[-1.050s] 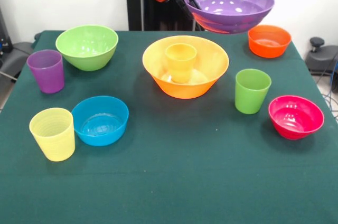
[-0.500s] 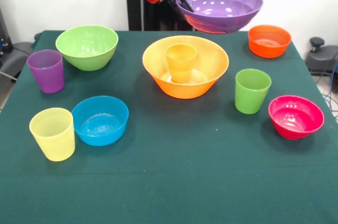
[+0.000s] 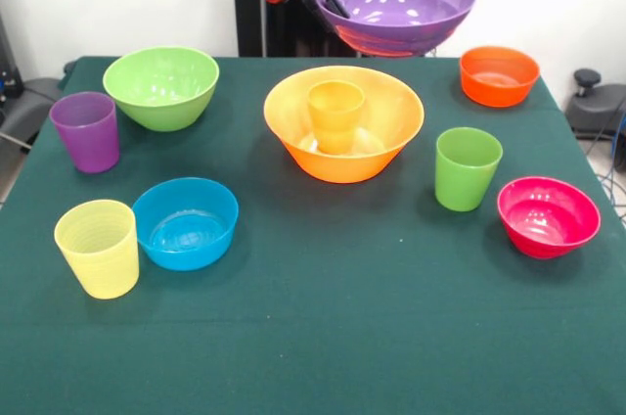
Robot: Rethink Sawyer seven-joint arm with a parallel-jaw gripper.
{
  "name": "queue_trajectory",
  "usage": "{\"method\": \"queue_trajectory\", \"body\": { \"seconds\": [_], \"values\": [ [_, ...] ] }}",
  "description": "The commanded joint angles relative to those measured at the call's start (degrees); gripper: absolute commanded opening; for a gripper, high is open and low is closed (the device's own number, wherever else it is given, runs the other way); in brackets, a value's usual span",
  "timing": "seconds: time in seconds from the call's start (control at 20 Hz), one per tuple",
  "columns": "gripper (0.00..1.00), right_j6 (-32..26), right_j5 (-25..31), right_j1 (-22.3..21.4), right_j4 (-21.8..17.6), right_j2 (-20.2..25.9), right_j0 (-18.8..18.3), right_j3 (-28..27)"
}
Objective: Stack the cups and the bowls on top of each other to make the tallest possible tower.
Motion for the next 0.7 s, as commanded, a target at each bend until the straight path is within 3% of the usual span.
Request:
{"method": "queue_trajectory", "body": {
  "seconds": [0.05, 0.7],
  "values": [
    [0.0, -12.81, 6.7, 0.24, -3.55, 2.52, -0.11, 3.67],
    [0.0, -15.92, 12.77, 1.01, -2.97, 3.61, -3.21, 2.19]
  ]
}}
